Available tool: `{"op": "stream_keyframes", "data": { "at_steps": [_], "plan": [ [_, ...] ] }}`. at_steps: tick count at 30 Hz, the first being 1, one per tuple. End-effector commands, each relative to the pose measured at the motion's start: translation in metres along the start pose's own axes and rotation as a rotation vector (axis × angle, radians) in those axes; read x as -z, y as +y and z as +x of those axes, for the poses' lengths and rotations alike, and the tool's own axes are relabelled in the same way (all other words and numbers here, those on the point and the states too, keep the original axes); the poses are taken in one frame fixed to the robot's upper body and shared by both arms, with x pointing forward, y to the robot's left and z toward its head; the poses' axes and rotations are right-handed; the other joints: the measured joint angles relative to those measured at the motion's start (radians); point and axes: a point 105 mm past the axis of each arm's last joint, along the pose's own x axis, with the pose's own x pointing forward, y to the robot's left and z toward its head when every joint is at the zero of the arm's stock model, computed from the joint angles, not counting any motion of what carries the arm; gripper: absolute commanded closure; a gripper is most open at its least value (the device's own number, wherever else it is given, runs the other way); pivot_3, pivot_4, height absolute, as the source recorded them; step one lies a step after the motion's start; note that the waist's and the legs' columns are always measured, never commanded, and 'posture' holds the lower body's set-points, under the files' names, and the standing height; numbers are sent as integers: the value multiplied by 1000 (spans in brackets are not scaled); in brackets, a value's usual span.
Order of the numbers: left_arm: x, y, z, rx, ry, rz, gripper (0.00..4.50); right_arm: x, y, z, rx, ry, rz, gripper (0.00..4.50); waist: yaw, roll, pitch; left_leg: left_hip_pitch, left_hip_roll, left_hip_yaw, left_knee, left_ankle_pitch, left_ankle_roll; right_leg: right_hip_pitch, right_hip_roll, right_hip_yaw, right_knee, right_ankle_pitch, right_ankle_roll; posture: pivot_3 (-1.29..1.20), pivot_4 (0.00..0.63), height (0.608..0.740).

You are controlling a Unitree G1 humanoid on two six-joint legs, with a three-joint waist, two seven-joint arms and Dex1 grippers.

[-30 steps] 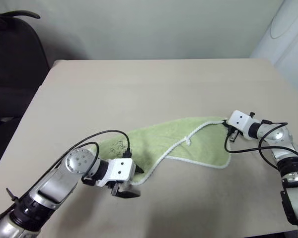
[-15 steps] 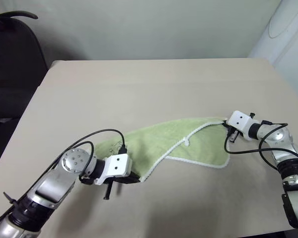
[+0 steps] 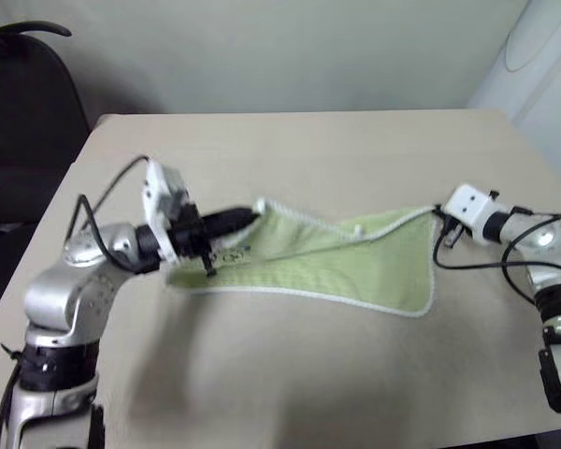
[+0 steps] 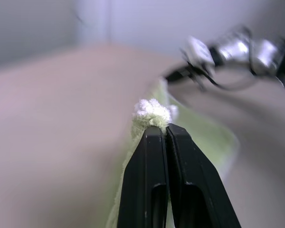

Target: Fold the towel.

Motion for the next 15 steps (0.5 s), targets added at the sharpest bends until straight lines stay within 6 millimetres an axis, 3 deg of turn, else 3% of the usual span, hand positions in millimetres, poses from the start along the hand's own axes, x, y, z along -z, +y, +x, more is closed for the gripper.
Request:
{"op": "stream_keyframes", "data": {
  "at_steps": [1, 5, 10, 13, 15],
  "plan": [
    [-35, 29, 1, -122, -142, -8, 4485, -17, -44, -13, 121, -32, -30, 4500, 2, 0, 0, 0, 0, 0, 0, 0, 0, 0, 0, 0, 0, 0, 0, 0, 150, 740],
    [-82, 51, 5, -170, -296, 33, 4485, -47, -85, -25, 197, -80, -96, 4500, 5, 0, 0, -2, 0, 0, 0, 4, 1, 0, 0, 0, 0, 1, 1, 0, 150, 740],
    [-122, 62, -12, -216, -408, 78, 4485, -76, -121, -49, 281, -153, -116, 4500, 4, 0, 0, -7, 0, 1, -2, 5, 1, -5, 0, 0, -2, 1, 1, 0, 150, 740],
    [-130, 58, -26, -216, -416, 95, 4485, -83, -128, -61, 283, -191, -102, 4500, 3, 0, 0, -9, 1, 1, -2, 5, 1, -5, 1, 0, -5, 1, 1, 0, 150, 740],
    [-122, 48, -35, -183, -374, 92, 4485, -80, -120, -66, 226, -204, -88, 4500, 1, 0, 0, -10, 1, 1, -2, 5, 1, -5, 1, -1, -7, 1, 1, 0, 150, 740]
  ]
}}
